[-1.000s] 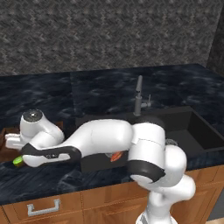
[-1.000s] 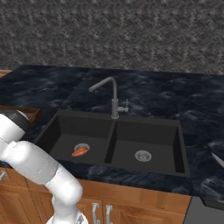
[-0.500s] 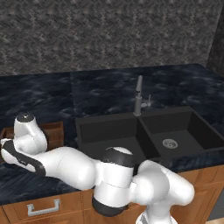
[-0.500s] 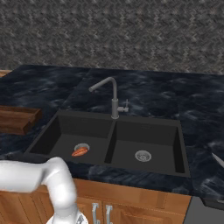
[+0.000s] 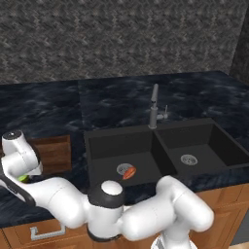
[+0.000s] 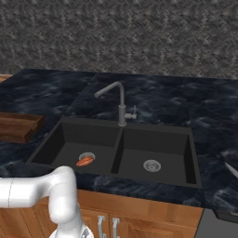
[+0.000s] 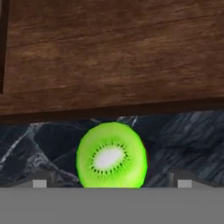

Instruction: Pick up all produce items and place them in the sink. Turn on the sink faucet to wash them. Then turn the sink off and put them in the tray.

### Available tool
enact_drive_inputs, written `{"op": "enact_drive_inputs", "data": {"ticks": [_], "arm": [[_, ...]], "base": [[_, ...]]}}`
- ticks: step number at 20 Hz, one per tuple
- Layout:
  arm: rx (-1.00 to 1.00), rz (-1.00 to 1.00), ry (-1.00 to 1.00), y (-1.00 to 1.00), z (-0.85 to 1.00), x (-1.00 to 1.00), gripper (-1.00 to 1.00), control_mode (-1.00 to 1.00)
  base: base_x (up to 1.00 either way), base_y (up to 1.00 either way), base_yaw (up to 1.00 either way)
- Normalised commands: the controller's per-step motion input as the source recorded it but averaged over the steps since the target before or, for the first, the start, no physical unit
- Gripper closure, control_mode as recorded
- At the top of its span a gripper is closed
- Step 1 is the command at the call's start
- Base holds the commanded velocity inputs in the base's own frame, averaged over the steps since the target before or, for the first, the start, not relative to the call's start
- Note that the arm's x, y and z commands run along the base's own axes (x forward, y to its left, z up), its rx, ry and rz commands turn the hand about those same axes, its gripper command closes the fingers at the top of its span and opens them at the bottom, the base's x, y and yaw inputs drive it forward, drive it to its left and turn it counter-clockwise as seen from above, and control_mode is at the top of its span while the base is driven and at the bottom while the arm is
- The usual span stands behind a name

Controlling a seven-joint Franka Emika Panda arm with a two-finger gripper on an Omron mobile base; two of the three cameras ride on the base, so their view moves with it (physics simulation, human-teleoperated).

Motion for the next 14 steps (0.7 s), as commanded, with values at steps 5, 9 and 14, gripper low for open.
{"op": "enact_drive_inputs", "data": {"ticks": [5, 9, 14], "arm": [[-0.01, 0.01, 0.0, 0.13, -0.35, 0.15, -1.0, -1.0], [0.0, 0.0, -0.01, -0.02, -0.33, 0.0, -1.0, -1.0], [0.0, 0.0, -0.07, -0.12, -0.23, -0.11, -1.0, -1.0]], "base": [[0.0, 0.0, 0.0], [0.0, 0.0, 0.0], [0.0, 0.0, 0.0]]}}
